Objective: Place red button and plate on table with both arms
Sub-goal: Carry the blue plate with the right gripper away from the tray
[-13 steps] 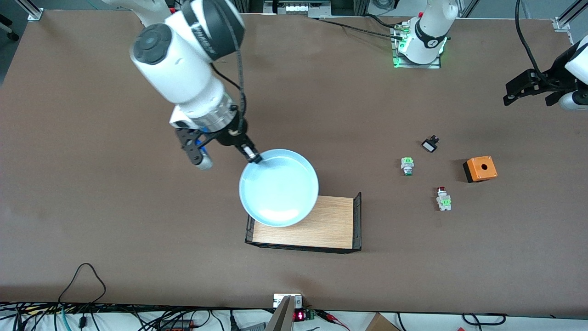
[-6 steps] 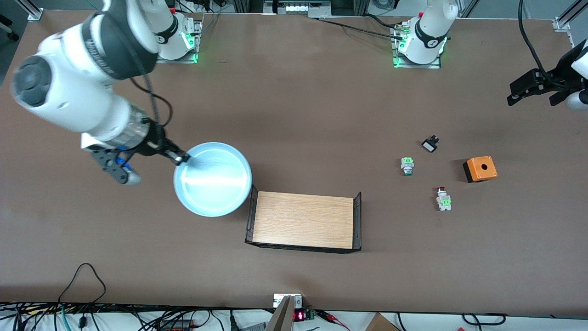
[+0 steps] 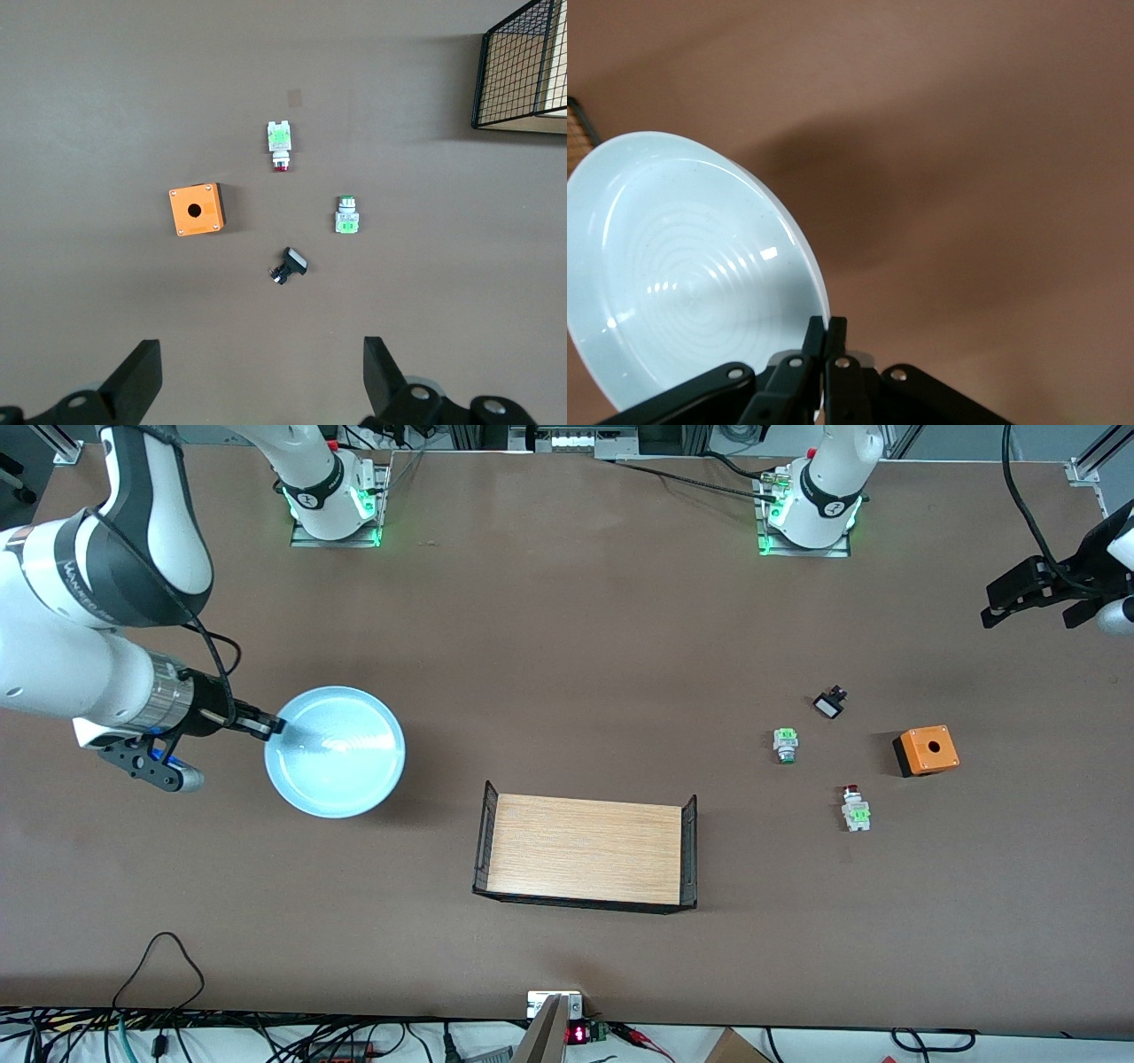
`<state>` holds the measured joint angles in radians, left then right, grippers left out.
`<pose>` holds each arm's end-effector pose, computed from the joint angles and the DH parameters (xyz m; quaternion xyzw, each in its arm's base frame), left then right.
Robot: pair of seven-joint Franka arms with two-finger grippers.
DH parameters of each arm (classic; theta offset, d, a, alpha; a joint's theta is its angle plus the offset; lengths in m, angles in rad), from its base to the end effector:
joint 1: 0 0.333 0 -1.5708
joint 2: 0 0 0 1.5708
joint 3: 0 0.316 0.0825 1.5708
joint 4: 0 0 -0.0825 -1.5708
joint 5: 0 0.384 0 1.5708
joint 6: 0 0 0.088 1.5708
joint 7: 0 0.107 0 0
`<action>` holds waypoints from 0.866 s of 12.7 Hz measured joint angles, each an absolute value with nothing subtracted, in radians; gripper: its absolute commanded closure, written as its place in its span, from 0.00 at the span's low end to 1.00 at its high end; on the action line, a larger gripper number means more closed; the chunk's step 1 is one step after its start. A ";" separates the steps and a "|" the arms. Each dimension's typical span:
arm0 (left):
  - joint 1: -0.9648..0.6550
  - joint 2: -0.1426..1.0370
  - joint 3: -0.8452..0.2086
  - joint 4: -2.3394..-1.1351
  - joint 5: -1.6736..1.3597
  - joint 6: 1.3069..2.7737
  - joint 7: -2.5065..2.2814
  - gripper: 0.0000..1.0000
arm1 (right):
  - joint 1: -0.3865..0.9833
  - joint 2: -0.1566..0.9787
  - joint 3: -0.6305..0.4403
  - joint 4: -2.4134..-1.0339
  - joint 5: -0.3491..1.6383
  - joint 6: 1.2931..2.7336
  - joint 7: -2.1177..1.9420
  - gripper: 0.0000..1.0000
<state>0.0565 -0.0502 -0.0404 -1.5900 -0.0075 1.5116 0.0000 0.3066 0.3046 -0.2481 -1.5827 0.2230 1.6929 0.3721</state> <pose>0.5327 0.0071 0.6376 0.9999 0.0079 -0.0141 0.0028 0.6258 0.0736 0.4525 -0.9774 0.1764 0.1048 0.0505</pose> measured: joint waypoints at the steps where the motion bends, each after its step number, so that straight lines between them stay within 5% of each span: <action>1: 0.057 -0.050 -0.040 -1.590 -0.008 1.512 0.000 0.00 | 0.292 0.296 -0.248 -1.613 0.200 1.693 0.327 1.00; 6: 0.059 -0.050 -0.040 -1.588 -0.008 1.512 0.000 0.00 | 0.259 0.288 -0.248 -1.746 0.105 1.724 0.150 1.00; 11: 0.060 -0.050 -0.040 -1.574 -0.008 1.512 0.000 0.00 | 0.210 0.268 -0.248 -1.964 0.101 1.919 0.048 1.00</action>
<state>0.0596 -0.0503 -0.0396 -1.5738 -0.0075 1.5119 0.0000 0.2099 0.2685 -0.2484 -1.9640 0.1011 1.9187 0.0483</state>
